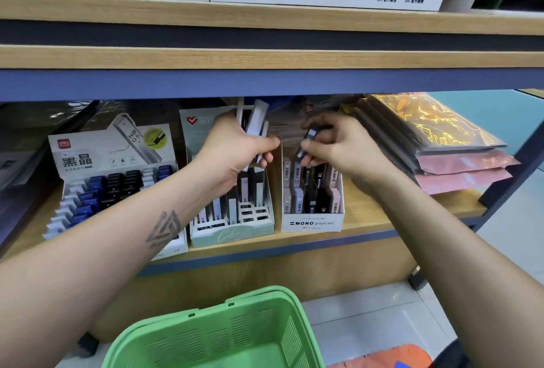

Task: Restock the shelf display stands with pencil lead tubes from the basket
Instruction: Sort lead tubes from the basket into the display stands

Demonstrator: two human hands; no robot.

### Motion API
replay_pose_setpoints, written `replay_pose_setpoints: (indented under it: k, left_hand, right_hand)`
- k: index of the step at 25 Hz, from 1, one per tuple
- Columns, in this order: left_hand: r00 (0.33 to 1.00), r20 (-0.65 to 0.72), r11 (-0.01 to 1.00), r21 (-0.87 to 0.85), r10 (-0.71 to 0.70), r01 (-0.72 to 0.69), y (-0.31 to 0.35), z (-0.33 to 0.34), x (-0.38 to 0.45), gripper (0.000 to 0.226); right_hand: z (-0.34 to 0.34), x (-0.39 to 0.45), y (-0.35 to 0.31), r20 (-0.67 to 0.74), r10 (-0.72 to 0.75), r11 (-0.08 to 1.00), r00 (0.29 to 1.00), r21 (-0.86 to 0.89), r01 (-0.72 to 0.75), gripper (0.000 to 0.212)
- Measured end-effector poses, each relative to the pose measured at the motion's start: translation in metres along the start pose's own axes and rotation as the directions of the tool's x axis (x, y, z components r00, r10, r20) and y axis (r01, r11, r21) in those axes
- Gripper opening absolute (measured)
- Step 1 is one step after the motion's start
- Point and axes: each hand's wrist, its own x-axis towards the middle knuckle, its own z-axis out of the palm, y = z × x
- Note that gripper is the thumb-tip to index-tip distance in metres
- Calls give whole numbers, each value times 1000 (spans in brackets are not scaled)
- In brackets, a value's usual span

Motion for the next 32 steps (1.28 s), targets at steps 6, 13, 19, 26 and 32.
replay_pose_setpoints:
  k: [6,13,19,26,32]
  left_hand:
    - [990,65,987,-98,-122,128,-4,-2,3,18]
    - [981,92,965,-184,-171,185,-6,-2,4,9]
    - [980,74,954,-225,-187,199,-7,-4,6,7]
    - [982,78,961,-207,-173,185,-8,-7,6,11]
    - [981,71,958,-211,-183,194,-6,-10,6,16]
  right_hand:
    - [-24,12,15,-153,-48,996,987,-78,37,19]
    - [-30,37,12,-192,-111,973,975,-221,67,18]
    - [-27,39,21,-230,-156,951,961,-298,83,18]
    - [-29,46,15,-223,-281,880,933,-448,158,18]
    - [-24,50,19,-185,-306,822,934,-546,161,18]
